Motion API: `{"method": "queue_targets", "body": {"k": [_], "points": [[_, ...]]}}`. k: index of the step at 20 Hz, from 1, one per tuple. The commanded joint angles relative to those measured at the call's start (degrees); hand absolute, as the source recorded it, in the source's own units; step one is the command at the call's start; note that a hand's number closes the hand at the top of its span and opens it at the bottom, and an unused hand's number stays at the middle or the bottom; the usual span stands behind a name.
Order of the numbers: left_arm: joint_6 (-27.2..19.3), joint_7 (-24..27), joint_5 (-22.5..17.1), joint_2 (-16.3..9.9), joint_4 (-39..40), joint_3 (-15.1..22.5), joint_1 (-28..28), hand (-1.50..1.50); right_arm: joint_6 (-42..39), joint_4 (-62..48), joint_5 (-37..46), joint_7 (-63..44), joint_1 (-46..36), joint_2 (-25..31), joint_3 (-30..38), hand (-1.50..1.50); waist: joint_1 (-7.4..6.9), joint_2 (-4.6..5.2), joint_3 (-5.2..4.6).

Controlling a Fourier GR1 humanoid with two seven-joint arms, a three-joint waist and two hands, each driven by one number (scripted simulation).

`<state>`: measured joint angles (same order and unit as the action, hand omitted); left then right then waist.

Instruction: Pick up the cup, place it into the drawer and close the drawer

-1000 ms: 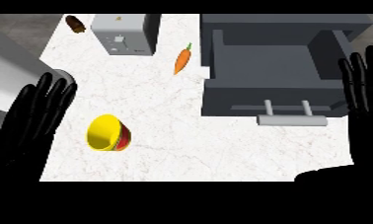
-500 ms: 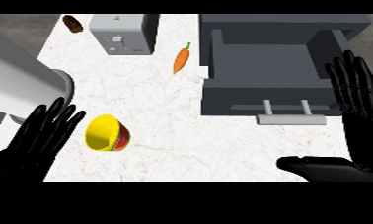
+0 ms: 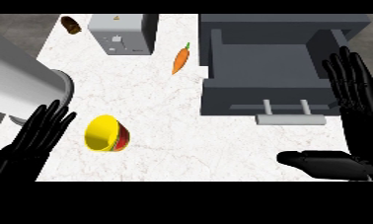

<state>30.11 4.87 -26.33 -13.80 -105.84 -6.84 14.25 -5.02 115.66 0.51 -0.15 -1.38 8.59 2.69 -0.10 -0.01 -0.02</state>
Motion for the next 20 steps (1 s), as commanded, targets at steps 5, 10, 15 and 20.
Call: {"method": "queue_targets", "body": {"k": [5,10,15,20], "points": [[1.6,12.0,11.7,0.0,18.9,-4.4,-5.1,-1.50,0.2,0.3,1.1,1.1,0.7,-1.0,0.0,-1.50,0.26,0.03,-0.01],[0.0,15.6,16.9,0.3,27.3,-4.3,-10.1,-1.50,-1.7,-2.4,-1.1,-0.4,-3.5,1.0,3.5,-1.50,0.12,0.03,0.01],[-5.1,27.6,26.8,2.1,44.2,-3.0,-16.3,-1.50,-2.6,-2.7,-0.9,3.4,-0.6,0.3,2.7,-1.50,0.54,0.11,-0.02],[0.1,32.0,25.0,-1.8,53.4,-5.5,-18.5,-1.50,-1.0,-3.3,0.5,-0.1,-3.6,-1.6,1.4,-1.50,0.18,0.02,0.01]]}}
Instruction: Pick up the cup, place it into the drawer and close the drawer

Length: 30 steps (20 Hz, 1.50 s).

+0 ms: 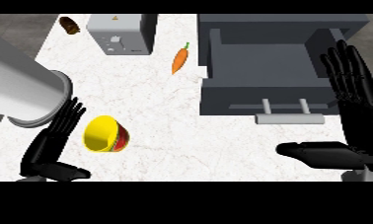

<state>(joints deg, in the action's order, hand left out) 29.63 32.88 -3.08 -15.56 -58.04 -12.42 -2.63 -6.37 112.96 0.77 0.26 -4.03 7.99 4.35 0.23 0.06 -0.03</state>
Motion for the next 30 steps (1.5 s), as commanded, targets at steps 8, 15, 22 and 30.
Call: {"method": "queue_targets", "body": {"k": [8,15,22,30], "points": [[-1.3,19.1,5.8,-2.8,29.9,-1.1,-13.8,-1.50,-0.6,-1.6,-0.6,-1.7,-3.9,0.3,1.1,-1.50,0.32,0.15,-0.07],[-3.4,24.9,8.0,-2.7,37.6,0.2,-17.8,-1.50,-1.1,-0.4,0.0,0.5,-0.1,-0.4,0.4,-1.50,0.87,0.27,-0.13],[-4.2,29.5,9.4,-0.8,40.0,1.8,-17.3,-1.50,-2.2,4.0,-0.5,-0.5,3.2,-0.4,-0.3,-1.50,0.89,0.12,-0.11],[-2.3,29.7,8.4,-0.4,43.3,1.1,-21.0,-1.50,-3.1,-2.8,-0.5,3.7,1.6,-0.2,0.9,-1.50,1.13,0.54,-0.20]]}}
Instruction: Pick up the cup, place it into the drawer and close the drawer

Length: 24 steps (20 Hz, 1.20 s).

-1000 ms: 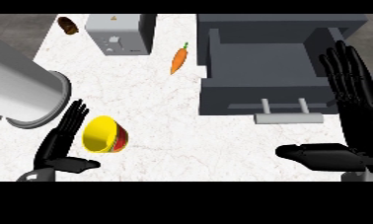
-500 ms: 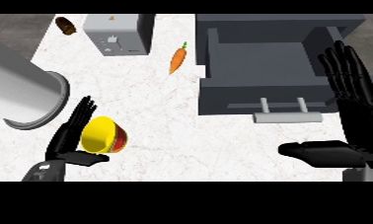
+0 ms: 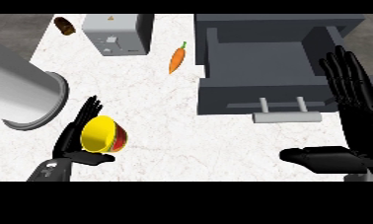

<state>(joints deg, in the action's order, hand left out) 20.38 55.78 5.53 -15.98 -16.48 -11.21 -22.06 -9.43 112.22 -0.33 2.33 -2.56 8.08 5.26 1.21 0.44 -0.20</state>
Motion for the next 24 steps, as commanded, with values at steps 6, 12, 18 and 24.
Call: {"method": "queue_targets", "body": {"k": [6,12,18,24], "points": [[12.9,5.4,-1.6,0.3,0.2,0.5,-2.1,-1.50,-1.8,-2.1,-1.7,0.9,-0.1,0.8,1.0,-1.50,-0.01,0.01,0.02],[16.9,5.3,-2.7,2.5,-0.8,1.4,-2.2,-1.50,1.0,-2.6,2.3,1.0,-0.3,-2.1,-2.4,-1.50,-0.42,-0.03,0.03],[20.5,2.6,-4.1,5.9,-1.8,2.6,-3.5,1.50,0.5,-2.3,1.1,-0.2,-1.6,-1.0,-1.0,-1.50,-0.16,-0.05,0.02],[23.4,4.4,-6.3,6.7,-5.1,3.0,-1.3,1.50,-1.2,-1.3,-1.7,-1.7,-1.5,1.1,1.5,-1.50,-0.38,-0.24,0.03]]}}
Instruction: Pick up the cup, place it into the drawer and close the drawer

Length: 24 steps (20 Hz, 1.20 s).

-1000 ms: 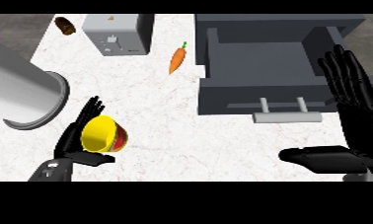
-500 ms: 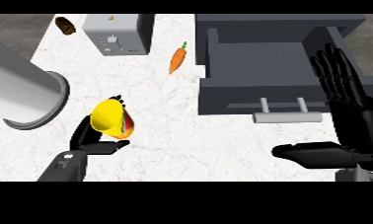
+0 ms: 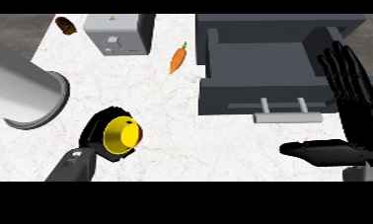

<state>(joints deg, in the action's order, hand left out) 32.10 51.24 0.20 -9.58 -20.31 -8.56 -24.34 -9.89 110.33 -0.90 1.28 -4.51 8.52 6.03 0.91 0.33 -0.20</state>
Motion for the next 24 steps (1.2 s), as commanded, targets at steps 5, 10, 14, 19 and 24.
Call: {"method": "queue_targets", "body": {"k": [5,10,14,19,24], "points": [[1.9,12.2,-5.3,-0.6,-2.8,-4.7,2.3,1.50,0.4,2.4,0.0,-0.9,1.5,-0.5,-0.3,-1.50,0.01,-0.06,0.00],[-5.9,12.8,-10.7,-2.2,-3.5,-11.5,1.0,1.50,-1.7,-0.2,-1.3,0.6,0.4,1.8,2.0,-1.50,-0.35,-0.03,0.08],[-6.7,13.8,-10.6,0.6,-4.8,-10.6,-1.6,1.50,1.0,-1.5,2.0,0.5,-0.8,-0.5,-0.3,-1.50,-0.44,-0.07,0.09],[-6.8,6.2,-11.1,-1.1,-10.5,-9.0,-6.6,1.50,1.2,4.2,-0.2,-5.6,-0.9,0.2,0.6,-1.50,-0.53,-0.47,0.16],[-13.9,-0.8,-10.3,3.9,-22.6,-4.7,-6.8,1.50,-1.4,3.6,-1.9,-1.1,4.4,1.5,3.3,-1.50,-1.02,-0.78,0.26]]}}
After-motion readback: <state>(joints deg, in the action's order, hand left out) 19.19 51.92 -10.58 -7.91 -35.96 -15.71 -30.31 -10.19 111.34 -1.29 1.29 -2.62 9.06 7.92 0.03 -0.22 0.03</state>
